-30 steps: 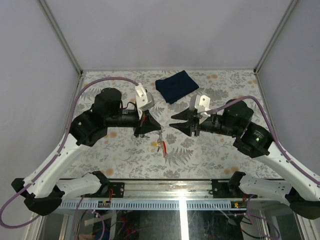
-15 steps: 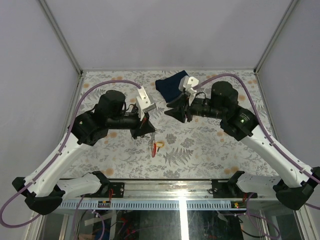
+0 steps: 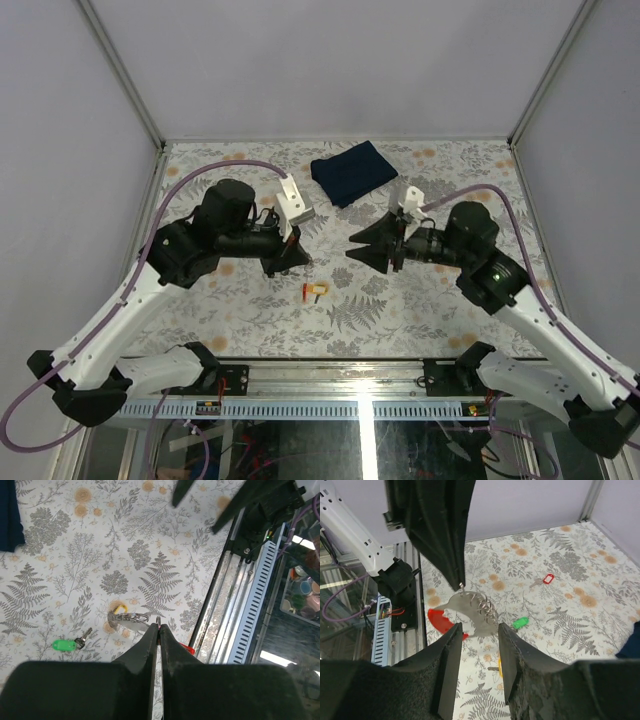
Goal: Put the keys on the keyring
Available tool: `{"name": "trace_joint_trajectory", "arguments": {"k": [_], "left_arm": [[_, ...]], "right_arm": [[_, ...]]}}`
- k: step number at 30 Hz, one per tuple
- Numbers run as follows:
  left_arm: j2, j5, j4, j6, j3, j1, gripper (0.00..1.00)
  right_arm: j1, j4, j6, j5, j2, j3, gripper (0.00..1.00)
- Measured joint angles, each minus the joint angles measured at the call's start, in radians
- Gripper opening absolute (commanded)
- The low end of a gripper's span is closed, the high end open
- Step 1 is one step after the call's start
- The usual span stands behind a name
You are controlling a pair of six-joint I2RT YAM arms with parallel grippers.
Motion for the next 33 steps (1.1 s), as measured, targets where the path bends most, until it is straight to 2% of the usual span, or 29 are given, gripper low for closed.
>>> {"name": "trace_joint_trajectory", "arguments": {"k": [5, 10, 13, 17, 22, 27, 33], "left_arm": [[0.018, -0.034, 0.004, 0.029, 0.014, -0.012, 0.00], [0.034, -0.080, 0.006, 0.053, 0.027, -0.064, 0.00], [0.033, -0.108, 0.006, 0.059, 0.024, -0.128, 0.00], [0.031, -0.129, 0.005, 0.062, 0.023, -0.205, 0.00], [0.041, -0.132, 0.003, 0.063, 0.032, -0.287, 0.00], [0.063, -0.134, 0.002, 0.063, 0.065, -0.339, 0.00], [0.066, -0.153, 0.002, 0.063, 0.078, -0.365, 0.00]], "right_arm": [[0.000, -0.005, 0.009, 0.067, -0.136, -0.064, 0.42], [-0.001, -0.145, -0.039, 0.103, -0.150, -0.005, 0.42], [-0.001, -0.200, -0.066, 0.079, -0.138, 0.006, 0.44], [-0.001, -0.235, -0.090, -0.029, -0.109, 0.002, 0.45], [0.000, -0.133, -0.091, -0.140, -0.109, -0.088, 0.44], [0.040, 0.104, -0.042, -0.161, -0.167, -0.277, 0.41], [0.122, 0.237, -0.035, -0.159, -0.172, -0.312, 0.38]]}}
